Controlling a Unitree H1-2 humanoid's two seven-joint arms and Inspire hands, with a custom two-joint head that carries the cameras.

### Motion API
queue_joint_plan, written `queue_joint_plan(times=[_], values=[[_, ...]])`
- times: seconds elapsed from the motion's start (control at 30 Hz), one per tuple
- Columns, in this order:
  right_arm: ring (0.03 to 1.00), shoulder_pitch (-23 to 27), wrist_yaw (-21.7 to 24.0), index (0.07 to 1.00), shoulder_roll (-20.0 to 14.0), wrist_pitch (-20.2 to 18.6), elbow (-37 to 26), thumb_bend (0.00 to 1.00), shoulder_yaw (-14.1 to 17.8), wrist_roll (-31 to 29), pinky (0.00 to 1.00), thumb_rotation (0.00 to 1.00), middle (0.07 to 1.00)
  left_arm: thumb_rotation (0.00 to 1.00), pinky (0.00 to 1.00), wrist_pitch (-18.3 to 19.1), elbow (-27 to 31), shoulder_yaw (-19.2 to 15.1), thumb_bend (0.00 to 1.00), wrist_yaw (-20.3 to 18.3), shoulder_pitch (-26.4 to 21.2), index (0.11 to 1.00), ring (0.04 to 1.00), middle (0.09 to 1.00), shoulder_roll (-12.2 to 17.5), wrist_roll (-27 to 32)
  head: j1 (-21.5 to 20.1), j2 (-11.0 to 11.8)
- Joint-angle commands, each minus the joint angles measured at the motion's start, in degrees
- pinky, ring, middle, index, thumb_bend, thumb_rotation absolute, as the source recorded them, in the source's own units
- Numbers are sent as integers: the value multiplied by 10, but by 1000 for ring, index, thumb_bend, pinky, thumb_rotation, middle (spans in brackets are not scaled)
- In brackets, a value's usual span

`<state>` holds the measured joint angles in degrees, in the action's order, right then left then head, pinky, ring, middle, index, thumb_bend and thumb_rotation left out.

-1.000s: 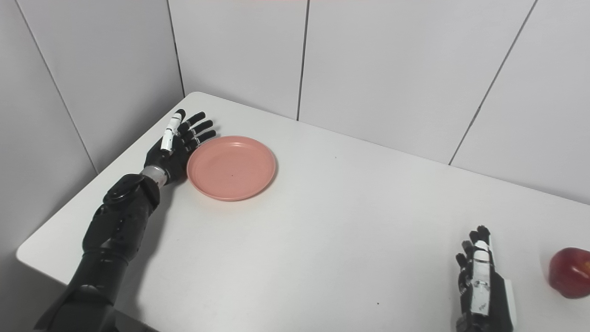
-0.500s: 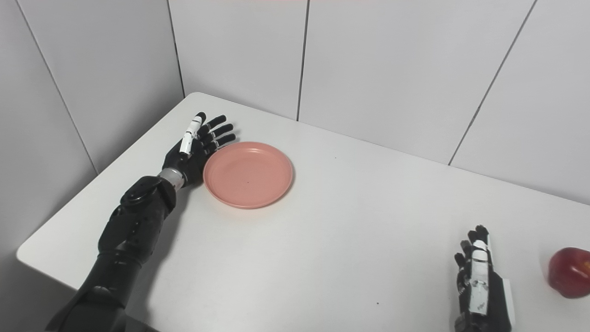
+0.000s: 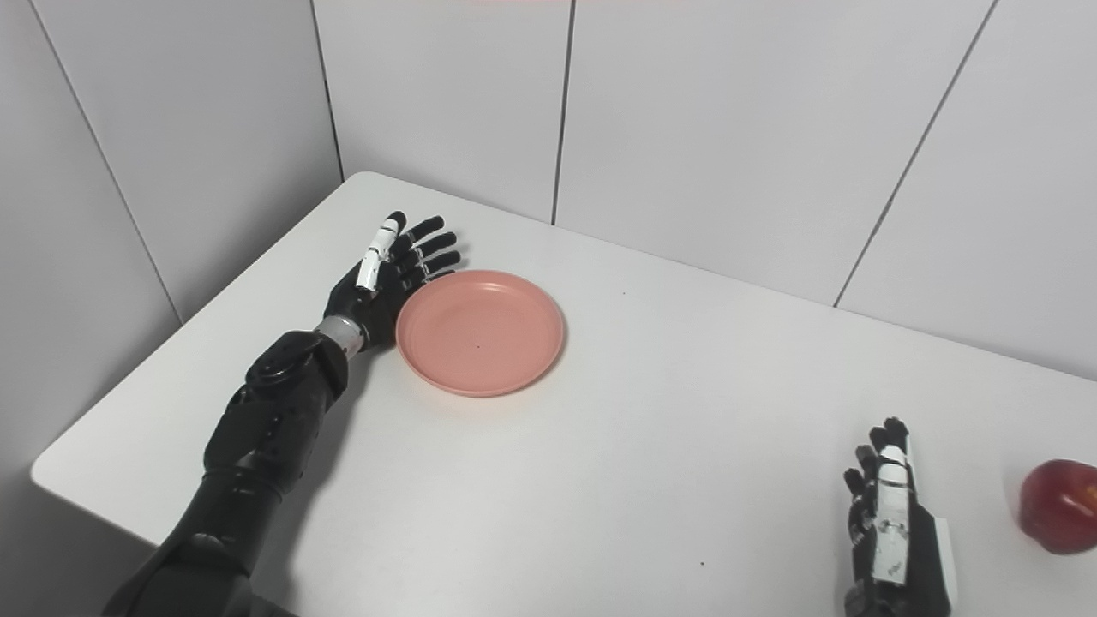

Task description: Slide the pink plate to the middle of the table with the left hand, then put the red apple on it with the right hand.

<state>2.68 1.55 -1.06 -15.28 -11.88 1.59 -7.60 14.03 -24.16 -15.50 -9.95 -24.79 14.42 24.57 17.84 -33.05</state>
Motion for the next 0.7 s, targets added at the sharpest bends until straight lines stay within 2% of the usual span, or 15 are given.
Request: queue_joint_plan(times=[0.0, 0.17, 0.67], values=[[1000, 13, 1, 1000, 4, 11, -18, 167, 0, -4, 1000, 1000, 1000, 1000, 855, 9, -10, 10, 355, -3, 6, 840, 847, 854, -13, -6, -2, -2], [1000, 12, -1, 1000, 5, 6, -21, 167, -1, 3, 1000, 1000, 1000, 1000, 872, 8, -9, 17, 360, -6, 4, 842, 851, 857, -20, -6, -6, -4], [986, 12, -7, 995, 14, 6, -24, 178, -1, 5, 1000, 1000, 996, 1000, 841, 21, 20, 27, 377, 11, 12, 821, 832, 838, -47, -9, -19, -13]])
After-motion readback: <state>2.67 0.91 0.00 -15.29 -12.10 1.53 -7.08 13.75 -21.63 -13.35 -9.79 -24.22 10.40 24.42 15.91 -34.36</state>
